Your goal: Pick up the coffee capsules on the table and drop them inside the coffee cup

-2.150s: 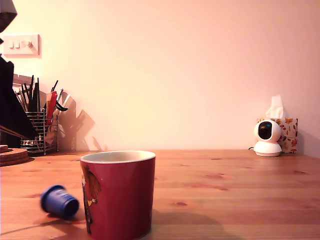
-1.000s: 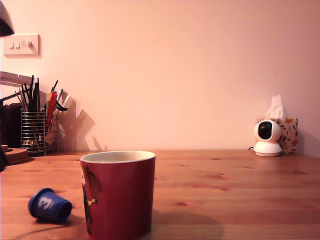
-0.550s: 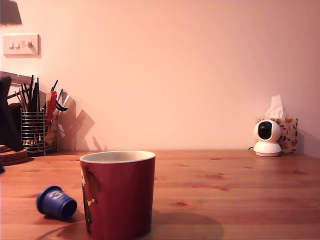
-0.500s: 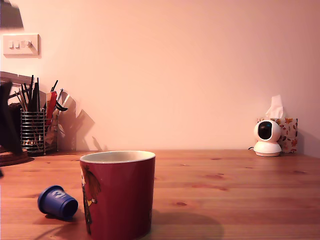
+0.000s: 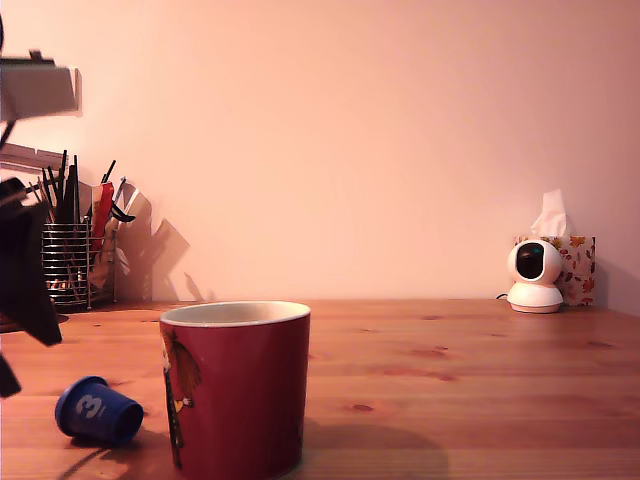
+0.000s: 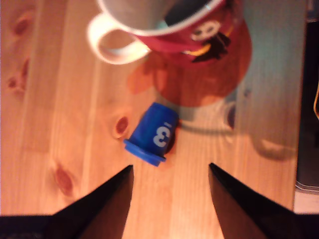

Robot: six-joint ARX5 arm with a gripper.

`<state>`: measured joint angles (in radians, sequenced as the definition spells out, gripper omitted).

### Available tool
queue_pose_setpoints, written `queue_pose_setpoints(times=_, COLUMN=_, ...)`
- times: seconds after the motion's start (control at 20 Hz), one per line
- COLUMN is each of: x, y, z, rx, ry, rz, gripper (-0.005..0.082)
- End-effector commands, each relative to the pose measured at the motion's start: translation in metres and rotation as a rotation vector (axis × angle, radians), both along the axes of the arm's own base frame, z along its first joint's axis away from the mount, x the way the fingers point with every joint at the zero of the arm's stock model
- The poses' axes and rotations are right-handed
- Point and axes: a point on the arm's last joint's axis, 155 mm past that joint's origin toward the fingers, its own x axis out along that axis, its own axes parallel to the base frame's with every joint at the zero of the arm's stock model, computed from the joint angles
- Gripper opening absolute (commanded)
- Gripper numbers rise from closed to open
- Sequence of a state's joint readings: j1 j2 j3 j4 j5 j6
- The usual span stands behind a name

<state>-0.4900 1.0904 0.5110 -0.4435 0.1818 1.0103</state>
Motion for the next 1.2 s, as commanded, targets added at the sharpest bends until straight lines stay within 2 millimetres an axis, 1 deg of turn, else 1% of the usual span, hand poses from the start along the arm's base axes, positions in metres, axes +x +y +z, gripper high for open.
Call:
queue_pose_setpoints(times=0.0, x=0.001, y=-0.001, z=-0.005, rx=0.016, ry=0.003, rz=-0.027, gripper=0.0430)
queue_pose_setpoints(times=0.1, x=0.002, y=-0.004, z=-0.005, rx=0.015, ry=0.010, rz=-0.047, gripper=0.0430)
queue_pose_setpoints(times=0.35, x=0.021, y=-0.019, z=0.006, rx=0.010, ry=0.000, rz=-0.088, gripper=0.0428)
queue_pose_setpoints(times=0.45, x=0.025, y=-0.024, z=0.007, rx=0.013, ry=0.025, rz=-0.103, gripper=0.0428)
queue_pose_setpoints(times=0.7, x=0.028, y=-0.024, z=-0.004, rx=0.096, ry=0.093, rz=-0.183, gripper=0.0428)
queue_pose_setpoints(times=0.9, x=0.035, y=-0.026, z=-0.010, rx=0.132, ry=0.109, rz=-0.221, gripper=0.0427)
queue_pose_setpoints(times=1.15, x=0.032, y=-0.025, z=-0.029, rx=0.170, ry=0.152, rz=-0.269, gripper=0.0427)
